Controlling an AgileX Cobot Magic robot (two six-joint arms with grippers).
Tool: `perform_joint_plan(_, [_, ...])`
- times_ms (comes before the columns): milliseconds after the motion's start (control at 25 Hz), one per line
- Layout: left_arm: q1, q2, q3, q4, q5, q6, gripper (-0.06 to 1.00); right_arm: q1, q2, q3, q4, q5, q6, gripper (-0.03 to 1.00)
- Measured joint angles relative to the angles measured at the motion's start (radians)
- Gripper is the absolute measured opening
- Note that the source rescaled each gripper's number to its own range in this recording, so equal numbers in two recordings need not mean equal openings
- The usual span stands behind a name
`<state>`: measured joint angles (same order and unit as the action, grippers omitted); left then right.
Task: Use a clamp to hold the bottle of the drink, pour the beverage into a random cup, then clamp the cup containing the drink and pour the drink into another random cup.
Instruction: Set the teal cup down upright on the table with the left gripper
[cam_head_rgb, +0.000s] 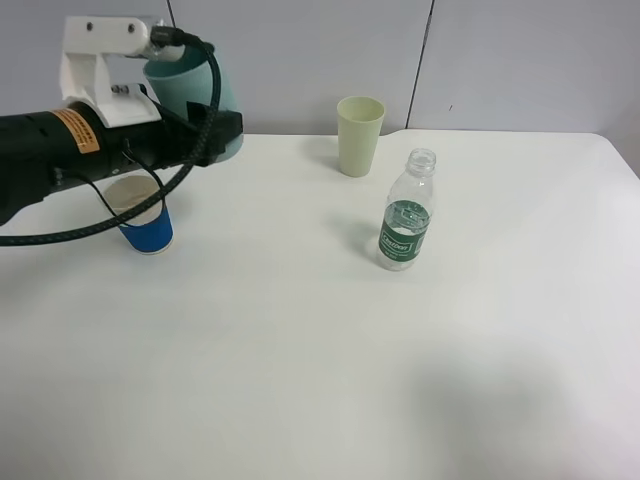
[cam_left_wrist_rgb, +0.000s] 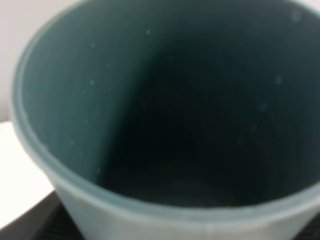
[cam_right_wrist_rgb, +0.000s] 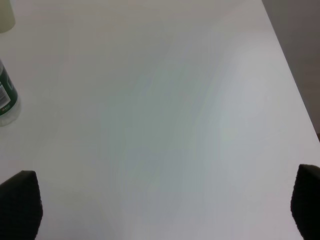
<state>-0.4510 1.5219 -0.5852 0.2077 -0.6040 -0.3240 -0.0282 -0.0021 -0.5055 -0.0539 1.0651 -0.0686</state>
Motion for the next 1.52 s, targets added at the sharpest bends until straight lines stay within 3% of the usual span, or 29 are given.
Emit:
perform_joint_plan(320, [-0.023, 0.118, 0.000, 0.026, -0.137, 0.000, 0.01, 0.000, 0.000, 0.000, 0.000, 0.000, 0.000, 1.00])
perform_joint_plan(640, [-0.023, 0.230, -0.001, 0.216, -0.297, 0.012, 0.01, 0.000, 0.000, 0.000, 0.000, 0.000, 0.000, 1.00])
perform_joint_plan(800, [-0.023, 0.281, -0.001, 0.219, -0.318, 0.041, 0.01, 0.000, 0.000, 0.000, 0.000, 0.000, 0.000, 1.00])
perform_joint_plan(1080, [-0.023, 0.359, -0.001, 0.220, -0.389, 0.234, 0.01, 0.000, 0.000, 0.000, 0.000, 0.000, 0.000, 1.00])
perform_joint_plan(1520, [-0.023, 0.462, -0.002, 0.228, -0.450, 0.261, 0.01, 0.000, 0.000, 0.000, 0.000, 0.000, 0.000, 1.00])
